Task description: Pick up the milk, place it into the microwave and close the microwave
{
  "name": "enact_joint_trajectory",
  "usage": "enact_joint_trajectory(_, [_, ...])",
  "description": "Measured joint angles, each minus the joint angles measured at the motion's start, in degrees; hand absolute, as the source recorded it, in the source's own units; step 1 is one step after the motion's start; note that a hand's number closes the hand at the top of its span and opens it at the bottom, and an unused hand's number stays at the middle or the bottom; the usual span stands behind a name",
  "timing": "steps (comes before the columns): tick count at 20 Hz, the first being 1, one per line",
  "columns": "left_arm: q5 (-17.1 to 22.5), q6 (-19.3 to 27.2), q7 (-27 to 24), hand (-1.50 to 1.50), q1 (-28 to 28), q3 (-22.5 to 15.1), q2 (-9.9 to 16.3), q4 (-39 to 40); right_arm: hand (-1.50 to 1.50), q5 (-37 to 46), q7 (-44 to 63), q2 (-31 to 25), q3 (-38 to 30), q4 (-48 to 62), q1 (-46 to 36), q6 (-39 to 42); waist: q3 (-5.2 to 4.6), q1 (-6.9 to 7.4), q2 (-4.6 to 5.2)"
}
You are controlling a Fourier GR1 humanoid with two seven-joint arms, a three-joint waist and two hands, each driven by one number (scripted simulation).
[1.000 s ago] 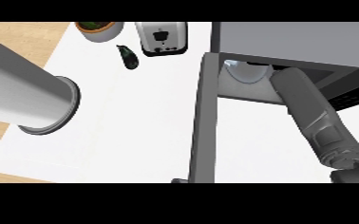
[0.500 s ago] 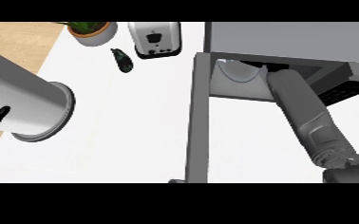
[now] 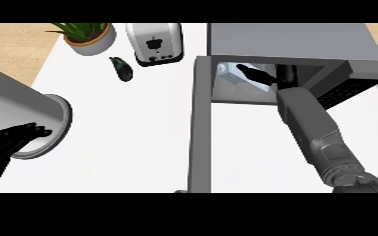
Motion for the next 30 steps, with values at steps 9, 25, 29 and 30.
enact_joint_trajectory(9, [-0.1, 1.8, 4.2, 1.5, 0.4, -6.2, -2.1, -2.7, -1.5, -4.3, -5.5, 4.5, -1.4, -2.0, 7.6, 11.9, -0.09, -2.03, -0.97])
enact_joint_trajectory(25, [-13.7, 8.6, 2.1, 1.5, -2.1, -23.8, -4.5, -2.1, -1.5, -6.3, -1.6, 7.7, 6.6, -32.2, 37.6, 19.6, -0.26, -4.55, -1.7])
enact_joint_trajectory(29, [-20.0, 10.7, -0.8, 1.5, -6.2, -29.4, -4.6, 1.5, -1.5, -7.1, -0.6, 7.4, 8.4, -41.9, 46.8, 21.8, -0.27, -4.82, -1.59])
enact_joint_trajectory(30, [-21.4, 11.4, -1.7, 1.5, -7.0, -30.9, -4.6, 2.8, -1.5, -7.2, 0.4, 7.4, 9.1, -45.0, 49.1, 22.4, -0.27, -4.89, -1.58])
